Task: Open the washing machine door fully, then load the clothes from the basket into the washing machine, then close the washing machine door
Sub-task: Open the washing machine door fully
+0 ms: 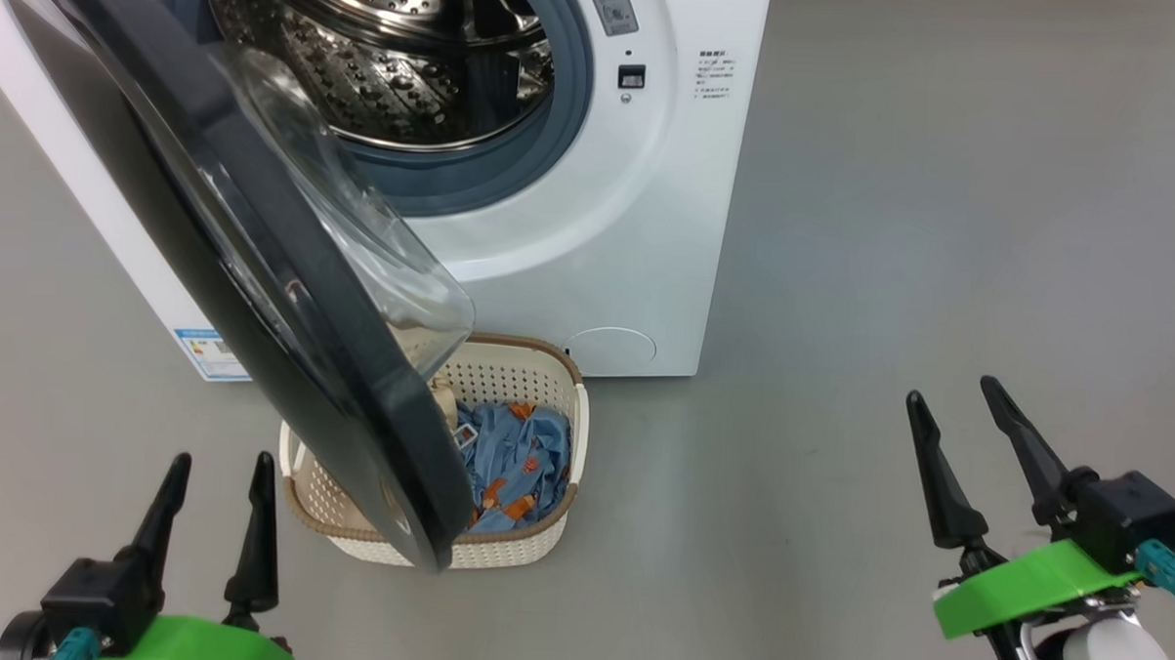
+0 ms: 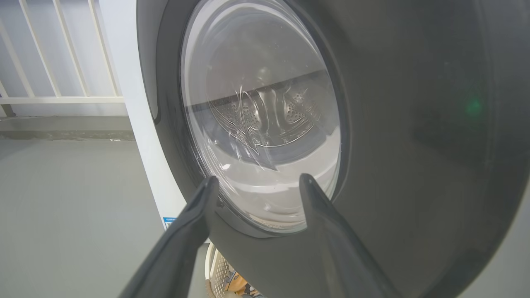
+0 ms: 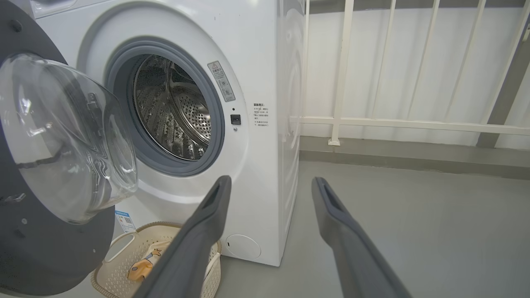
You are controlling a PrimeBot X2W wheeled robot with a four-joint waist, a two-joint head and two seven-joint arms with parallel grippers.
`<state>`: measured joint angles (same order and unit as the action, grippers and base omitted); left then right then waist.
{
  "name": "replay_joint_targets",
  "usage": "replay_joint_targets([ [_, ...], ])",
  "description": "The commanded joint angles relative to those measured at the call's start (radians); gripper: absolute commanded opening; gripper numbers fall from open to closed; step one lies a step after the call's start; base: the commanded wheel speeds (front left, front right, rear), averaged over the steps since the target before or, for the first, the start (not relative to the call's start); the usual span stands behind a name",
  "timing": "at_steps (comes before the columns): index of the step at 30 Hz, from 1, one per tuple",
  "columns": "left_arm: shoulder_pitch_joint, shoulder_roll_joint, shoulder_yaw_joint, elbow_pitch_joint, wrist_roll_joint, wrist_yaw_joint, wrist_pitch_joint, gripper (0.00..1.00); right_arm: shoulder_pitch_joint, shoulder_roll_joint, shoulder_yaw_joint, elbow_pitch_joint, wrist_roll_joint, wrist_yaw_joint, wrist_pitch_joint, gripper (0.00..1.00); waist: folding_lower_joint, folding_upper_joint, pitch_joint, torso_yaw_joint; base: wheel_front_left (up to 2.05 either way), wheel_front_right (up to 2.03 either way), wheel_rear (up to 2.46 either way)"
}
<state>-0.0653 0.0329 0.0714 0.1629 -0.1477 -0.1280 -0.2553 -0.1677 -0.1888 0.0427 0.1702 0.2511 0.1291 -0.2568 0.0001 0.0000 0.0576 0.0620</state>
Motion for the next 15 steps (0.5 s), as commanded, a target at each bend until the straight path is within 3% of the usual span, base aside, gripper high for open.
replay_joint_targets([
  [1, -0.005, 0.017, 0.037, -0.031, -0.006, 0.001, -0.006, 1.0, 0.007, -0.001, 0.007, -0.042, -0.022, 0.002, -0.005, 1.0, 0.0, 0.0, -0.003, -0.001, 0.0, 0.0, 0.0],
  [15, 0.054, 0.017, 0.012, -0.061, -0.001, 0.019, -0.006, 1.0, 0.093, 0.04, -0.06, -0.049, -0.095, 0.002, -0.005, 1.0, 0.0, 0.0, -0.014, 0.004, 0.0, 0.0, 0.0],
])
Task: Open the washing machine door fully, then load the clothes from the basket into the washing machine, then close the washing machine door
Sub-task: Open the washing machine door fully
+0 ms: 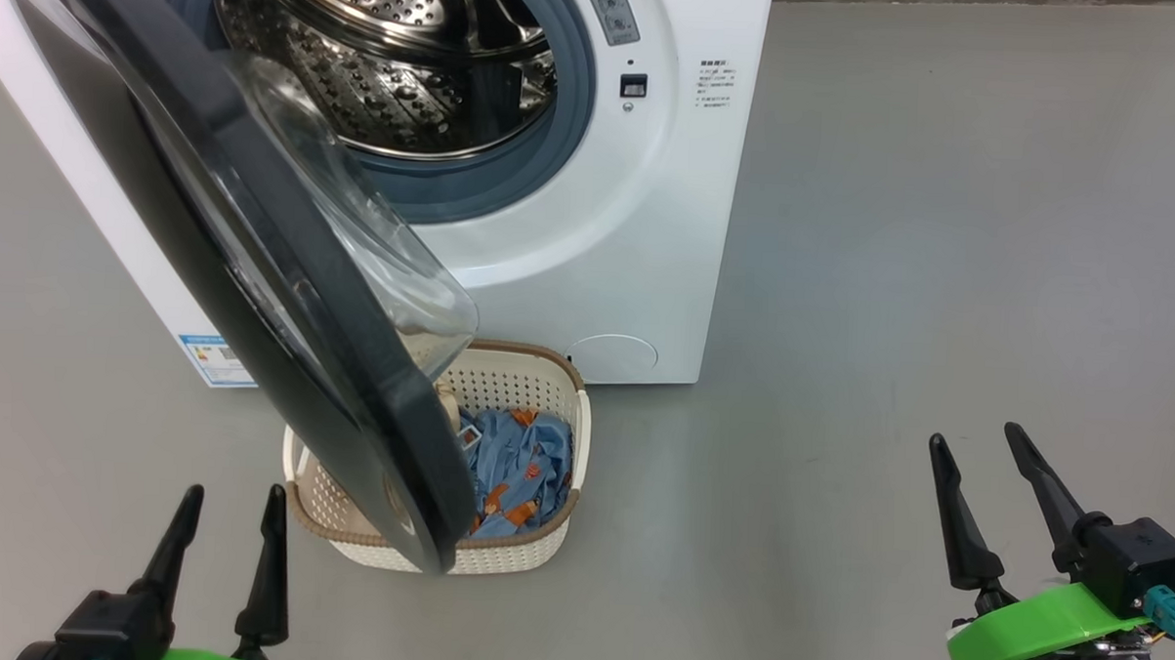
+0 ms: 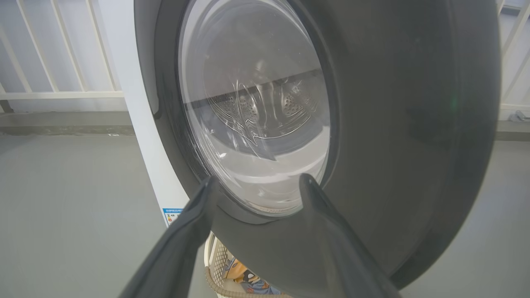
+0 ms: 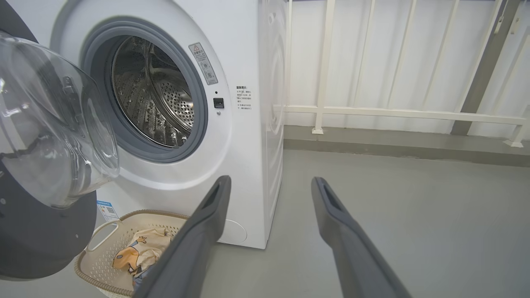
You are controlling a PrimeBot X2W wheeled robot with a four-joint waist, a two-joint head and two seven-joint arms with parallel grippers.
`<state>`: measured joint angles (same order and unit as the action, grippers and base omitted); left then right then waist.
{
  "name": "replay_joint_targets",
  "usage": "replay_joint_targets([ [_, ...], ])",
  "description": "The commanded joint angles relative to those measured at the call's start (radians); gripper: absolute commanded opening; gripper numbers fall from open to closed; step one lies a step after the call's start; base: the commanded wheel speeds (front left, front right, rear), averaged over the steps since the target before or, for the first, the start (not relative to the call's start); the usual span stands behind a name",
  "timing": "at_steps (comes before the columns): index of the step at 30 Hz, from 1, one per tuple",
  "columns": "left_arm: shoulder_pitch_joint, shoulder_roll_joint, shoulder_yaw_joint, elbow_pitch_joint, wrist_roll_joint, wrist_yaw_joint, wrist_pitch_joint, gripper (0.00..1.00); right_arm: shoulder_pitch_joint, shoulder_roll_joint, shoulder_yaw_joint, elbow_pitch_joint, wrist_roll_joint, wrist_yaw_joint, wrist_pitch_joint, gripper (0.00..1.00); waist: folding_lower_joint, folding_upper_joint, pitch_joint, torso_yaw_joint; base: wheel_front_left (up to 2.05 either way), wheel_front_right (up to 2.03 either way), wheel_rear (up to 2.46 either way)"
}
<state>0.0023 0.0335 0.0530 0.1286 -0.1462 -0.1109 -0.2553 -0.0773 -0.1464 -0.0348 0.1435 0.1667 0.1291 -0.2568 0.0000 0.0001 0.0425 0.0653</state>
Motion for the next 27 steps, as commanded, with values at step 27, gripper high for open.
replay_joint_targets([
  [27, -0.028, 0.017, 0.012, -0.022, -0.009, 0.002, -0.006, 1.0, -0.007, 0.017, -0.012, 0.063, -0.038, 0.002, -0.005, 1.0, 0.0, -0.0001, 0.011, 0.007, 0.0, 0.0, 0.0],
])
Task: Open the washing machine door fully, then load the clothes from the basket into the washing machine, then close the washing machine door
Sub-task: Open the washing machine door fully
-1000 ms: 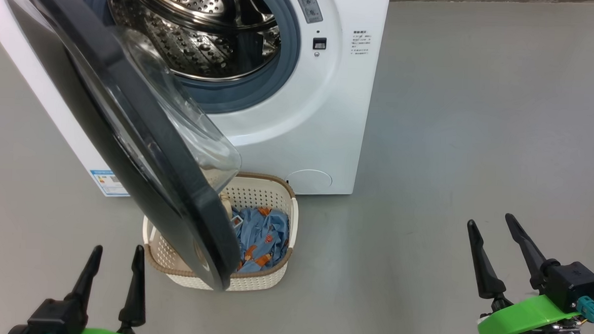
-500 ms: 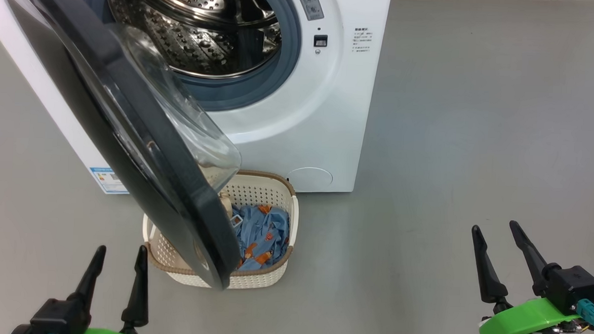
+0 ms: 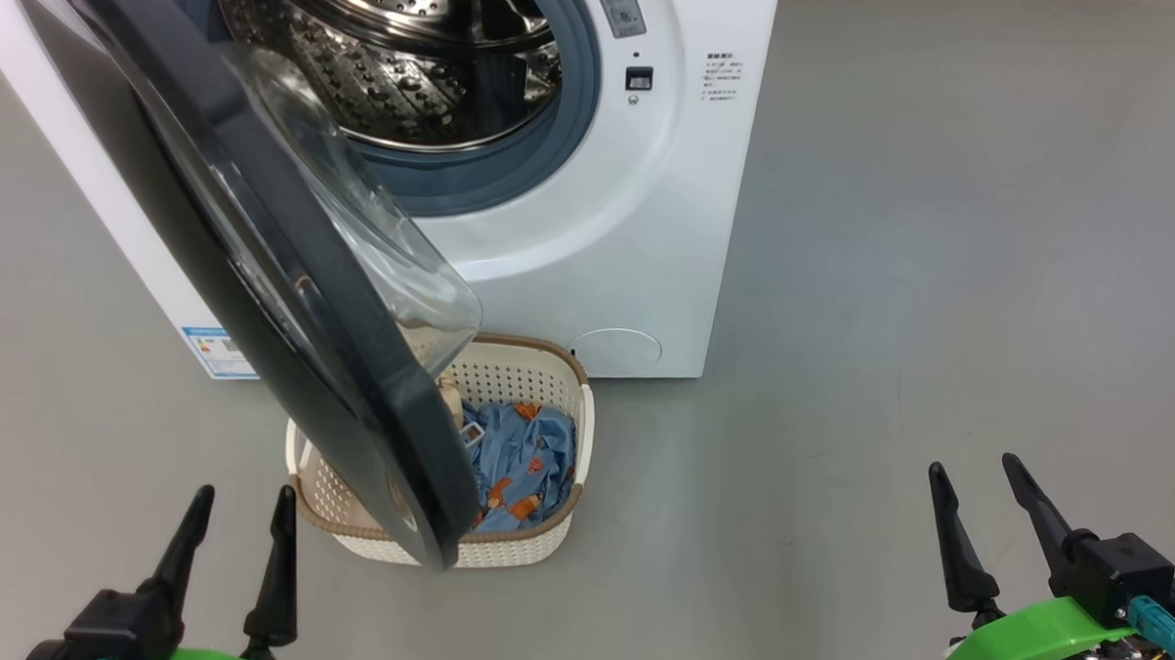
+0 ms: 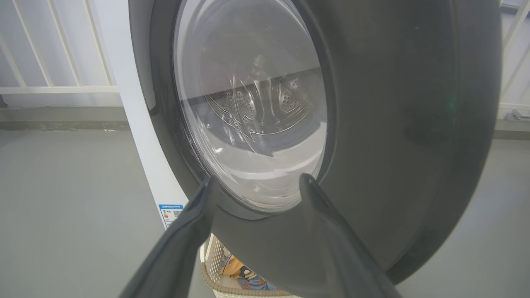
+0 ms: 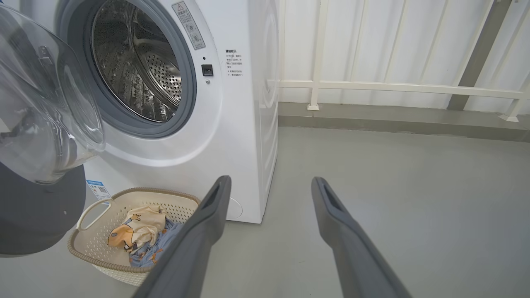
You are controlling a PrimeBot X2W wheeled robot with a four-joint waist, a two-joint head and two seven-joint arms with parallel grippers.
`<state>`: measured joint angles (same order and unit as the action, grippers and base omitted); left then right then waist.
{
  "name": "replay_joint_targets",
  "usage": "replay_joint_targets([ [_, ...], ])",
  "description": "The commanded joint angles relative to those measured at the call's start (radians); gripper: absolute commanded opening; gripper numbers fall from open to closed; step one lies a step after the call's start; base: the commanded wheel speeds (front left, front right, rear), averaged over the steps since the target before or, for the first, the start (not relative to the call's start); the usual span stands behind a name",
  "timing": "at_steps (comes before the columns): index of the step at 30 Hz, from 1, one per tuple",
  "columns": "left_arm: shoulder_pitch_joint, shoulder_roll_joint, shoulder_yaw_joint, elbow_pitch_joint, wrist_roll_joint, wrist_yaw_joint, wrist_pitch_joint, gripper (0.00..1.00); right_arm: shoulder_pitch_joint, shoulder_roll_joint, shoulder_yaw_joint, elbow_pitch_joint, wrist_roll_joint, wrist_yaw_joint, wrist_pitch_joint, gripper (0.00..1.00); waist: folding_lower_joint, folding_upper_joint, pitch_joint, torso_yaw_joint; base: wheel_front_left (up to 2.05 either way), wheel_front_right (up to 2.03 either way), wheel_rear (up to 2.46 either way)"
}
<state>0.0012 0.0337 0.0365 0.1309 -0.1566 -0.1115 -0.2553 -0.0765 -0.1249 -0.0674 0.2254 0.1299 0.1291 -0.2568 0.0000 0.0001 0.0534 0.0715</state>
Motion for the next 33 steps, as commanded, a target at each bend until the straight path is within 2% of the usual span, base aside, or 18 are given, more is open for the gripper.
replay_joint_targets([
  [1, -0.027, 0.017, 0.029, -0.024, 0.001, 0.003, -0.006, 1.0, -0.009, -0.005, 0.02, -0.017, -0.002, 0.002, -0.005, 1.0, 0.0, -0.0001, 0.001, 0.001, 0.0, 0.0, 0.0],
  [12, -0.026, 0.017, 0.025, -0.026, 0.001, 0.007, -0.006, 1.0, -0.012, -0.004, 0.022, -0.003, -0.006, 0.002, -0.005, 1.0, 0.0, -0.0001, -0.003, 0.002, 0.0, 0.0, 0.0],
  [13, -0.026, 0.017, 0.023, -0.026, -0.001, 0.007, -0.006, 0.83, -0.012, -0.004, 0.022, -0.002, -0.006, 0.002, -0.005, 1.0, 0.0, -0.0001, -0.002, 0.002, 0.0, 0.0, 0.0],
  [14, -0.026, 0.017, 0.02, -0.026, -0.002, 0.007, -0.006, 0.14, -0.011, -0.004, 0.021, -0.001, -0.005, 0.002, -0.005, 1.0, 0.0, -0.0001, -0.002, 0.003, 0.0, 0.0, 0.0],
  [15, -0.026, 0.017, 0.019, -0.027, 0.0, 0.007, -0.006, 0.0, -0.011, -0.004, 0.02, 0.0, -0.004, 0.002, -0.005, 1.0, 0.0, -0.0001, -0.001, 0.003, 0.0, 0.0, 0.0],
  [21, -0.046, 0.017, 0.022, -0.064, -0.015, 0.006, -0.006, 0.0, -0.014, -0.005, 0.018, 0.011, 0.004, 0.002, -0.005, 1.0, 0.0, -0.0001, 0.002, 0.003, 0.0, 0.0, 0.0],
  [28, -0.137, 0.022, 0.052, -0.275, 0.013, -0.004, -0.006, 0.0, -0.013, 0.0, 0.008, 0.01, 0.004, 0.002, -0.005, 1.0, 0.0, -0.0001, 0.002, 0.005, 0.0, 0.0, 0.0],
  [33, -0.226, 0.035, 0.007, -0.41, 0.026, -0.012, -0.006, 0.0, -0.009, 0.004, 0.005, 0.01, 0.003, 0.002, -0.005, 1.0, 0.0, -0.0001, -0.007, 0.003, 0.0, 0.0, 0.0],
])
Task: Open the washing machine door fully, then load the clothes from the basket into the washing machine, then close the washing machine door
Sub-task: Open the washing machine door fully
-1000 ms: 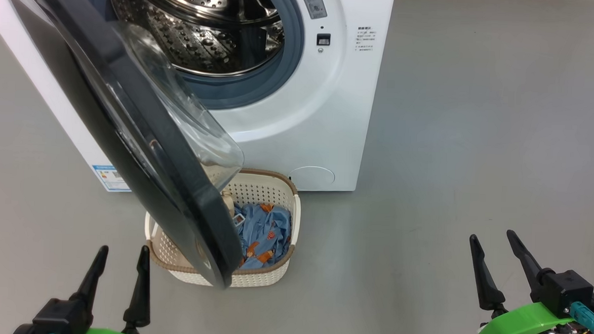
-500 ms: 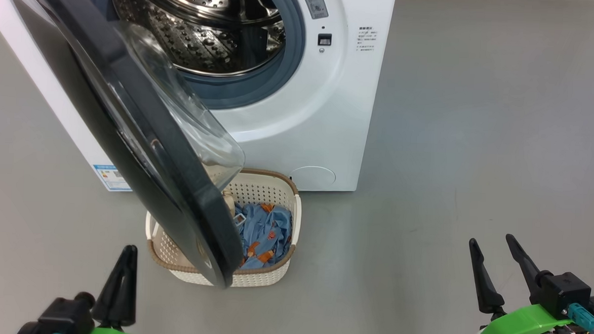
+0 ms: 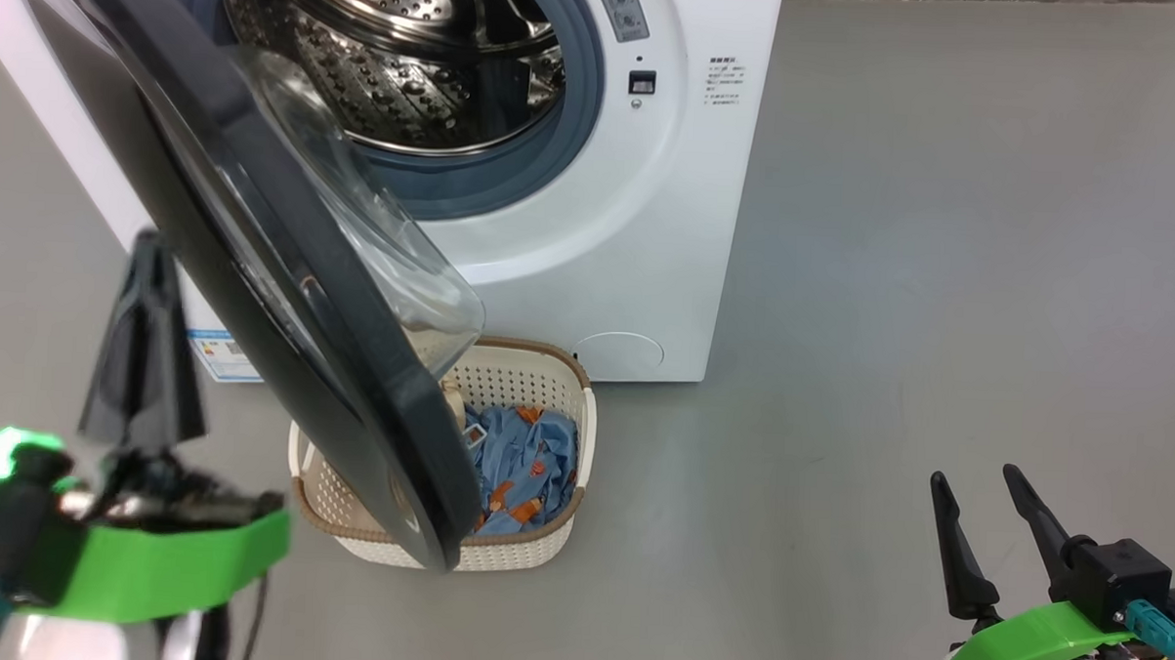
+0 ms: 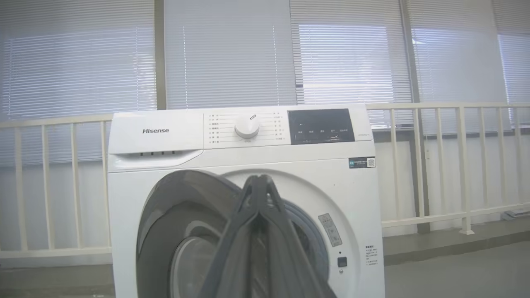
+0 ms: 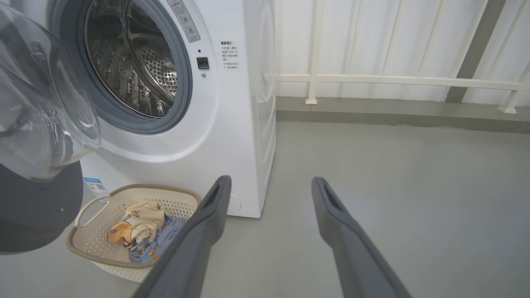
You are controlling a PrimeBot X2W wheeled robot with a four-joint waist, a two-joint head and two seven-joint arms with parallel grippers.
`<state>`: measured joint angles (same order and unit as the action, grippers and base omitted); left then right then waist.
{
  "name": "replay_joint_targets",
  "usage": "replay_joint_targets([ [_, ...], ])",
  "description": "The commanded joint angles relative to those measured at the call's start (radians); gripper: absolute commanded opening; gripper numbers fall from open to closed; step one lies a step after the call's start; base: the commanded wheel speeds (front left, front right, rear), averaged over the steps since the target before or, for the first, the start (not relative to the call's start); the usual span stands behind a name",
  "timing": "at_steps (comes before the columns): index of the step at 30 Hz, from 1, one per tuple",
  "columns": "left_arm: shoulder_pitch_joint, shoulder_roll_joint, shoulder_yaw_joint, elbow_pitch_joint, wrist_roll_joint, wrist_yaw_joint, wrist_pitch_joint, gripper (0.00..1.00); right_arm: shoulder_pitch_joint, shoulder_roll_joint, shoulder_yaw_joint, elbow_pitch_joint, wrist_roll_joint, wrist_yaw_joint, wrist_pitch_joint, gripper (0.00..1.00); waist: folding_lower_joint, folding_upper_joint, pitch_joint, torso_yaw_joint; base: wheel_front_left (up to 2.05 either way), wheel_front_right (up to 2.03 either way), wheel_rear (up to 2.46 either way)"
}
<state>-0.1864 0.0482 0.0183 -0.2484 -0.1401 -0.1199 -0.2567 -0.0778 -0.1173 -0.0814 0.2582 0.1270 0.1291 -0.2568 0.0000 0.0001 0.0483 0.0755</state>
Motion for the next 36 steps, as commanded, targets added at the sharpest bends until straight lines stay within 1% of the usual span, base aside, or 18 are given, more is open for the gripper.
replay_joint_targets([
  [1, -0.056, 0.024, 0.001, -0.05, 0.013, -0.005, -0.005, 0.0, -0.008, -0.004, 0.021, -0.022, 0.005, 0.002, -0.005, 1.0, 0.0, -0.0001, -0.003, -0.002, 0.0, 0.0, 0.0],
  [6, -0.123, 0.029, -0.16, -0.105, 0.013, -0.009, -0.005, 0.0, -0.008, -0.004, 0.023, -0.02, 0.005, 0.002, -0.005, 1.0, 0.0, -0.0001, -0.014, -0.009, 0.0, 0.0, 0.0],
  [11, -0.145, 0.021, -0.37, -0.11, -0.036, -0.01, 0.019, 0.0, 0.001, -0.003, 0.036, -0.006, 0.003, 0.002, -0.005, 1.0, 0.0, -0.0001, -0.024, -0.018, 0.0, 0.0, 0.0],
  [13, -0.138, 0.019, -0.447, -0.092, -0.053, -0.01, 0.025, 0.0, 0.002, -0.006, 0.042, 0.001, 0.006, 0.002, -0.005, 1.0, 0.0, -0.0001, -0.025, -0.022, 0.0, 0.0, 0.0],
  [14, -0.138, 0.019, -0.447, -0.092, -0.053, -0.01, 0.025, 0.0, 0.002, -0.006, 0.042, 0.001, 0.006, 0.002, -0.005, 1.0, 0.0, -0.0001, -0.025, -0.022, 0.0, 0.0, 0.0],
  [20, -0.086, 0.014, -0.613, -0.022, -0.103, -0.011, 0.024, 0.0, 0.007, -0.014, 0.062, 0.019, 0.015, 0.002, -0.005, 1.0, 0.0, -0.0001, -0.023, -0.025, 0.0, 0.0, 0.0],
  [22, -0.07, 0.024, -0.695, 0.009, -0.129, -0.011, 0.029, 0.0, 0.009, -0.02, 0.074, 0.042, 0.02, 0.002, -0.005, 1.0, 0.0, -0.0001, -0.018, -0.024, 0.0, 0.0, 0.0],
  [24, -0.062, 0.043, -0.755, 0.047, -0.146, -0.011, 0.03, 0.0, 0.001, -0.026, 0.08, 0.054, 0.025, 0.002, -0.005, 1.0, 0.0, -0.0001, -0.007, -0.021, 0.0, 0.0, 0.0],
  [26, -0.051, 0.057, -0.788, 0.108, -0.17, -0.011, 0.021, 0.0, -0.009, -0.031, 0.084, 0.063, 0.031, 0.002, -0.005, 1.0, 0.0, -0.0001, 0.002, -0.017, 0.0, 0.0, 0.0],
  [28, -0.042, 0.058, -0.783, 0.147, -0.179, -0.01, 0.013, 0.0, -0.013, -0.033, 0.086, 0.065, 0.032, 0.002, -0.005, 1.0, 0.0, -0.0001, 0.007, -0.014, 0.0, 0.0, 0.0],
  [36, -0.045, 0.043, -0.709, 0.254, -0.186, 0.019, -0.003, 0.0, -0.026, -0.039, 0.09, 0.068, 0.037, 0.002, -0.005, 1.0, 0.0, -0.0001, 0.022, -0.003, 0.0, 0.0, 0.0],
])
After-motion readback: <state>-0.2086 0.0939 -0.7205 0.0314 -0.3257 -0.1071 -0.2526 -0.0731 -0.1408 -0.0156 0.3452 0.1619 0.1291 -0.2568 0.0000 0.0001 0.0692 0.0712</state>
